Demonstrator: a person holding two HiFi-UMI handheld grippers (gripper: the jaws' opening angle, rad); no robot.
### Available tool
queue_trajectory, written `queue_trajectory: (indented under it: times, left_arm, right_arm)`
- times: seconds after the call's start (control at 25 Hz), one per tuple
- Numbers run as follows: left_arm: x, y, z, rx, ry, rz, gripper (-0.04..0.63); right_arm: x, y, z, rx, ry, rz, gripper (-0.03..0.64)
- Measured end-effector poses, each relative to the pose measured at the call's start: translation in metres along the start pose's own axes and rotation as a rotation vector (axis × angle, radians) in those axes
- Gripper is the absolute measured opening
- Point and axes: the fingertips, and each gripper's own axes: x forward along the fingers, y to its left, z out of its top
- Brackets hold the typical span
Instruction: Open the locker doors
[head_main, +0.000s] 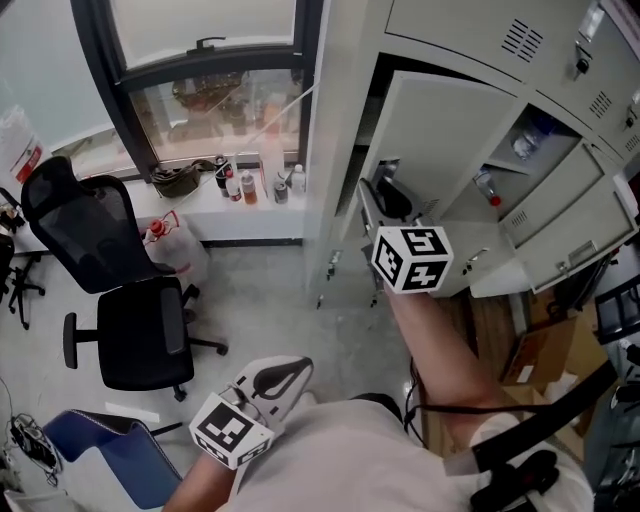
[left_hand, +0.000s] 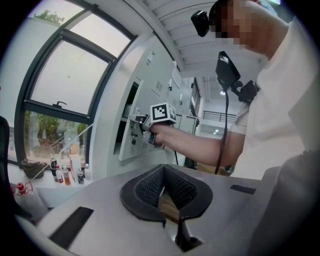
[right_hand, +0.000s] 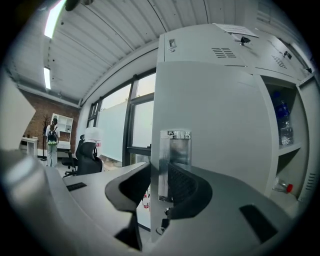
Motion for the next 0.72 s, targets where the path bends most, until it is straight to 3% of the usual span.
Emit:
queue_trajectory:
  times: [0.72]
  left_arm:
    - [0.067,-0.075,-0.001,0.044,0.041,-0.192,0.009]
  right_arm:
    - [-0.123,-0.017,-0.010,0.035,-0.018,0.206,0.101]
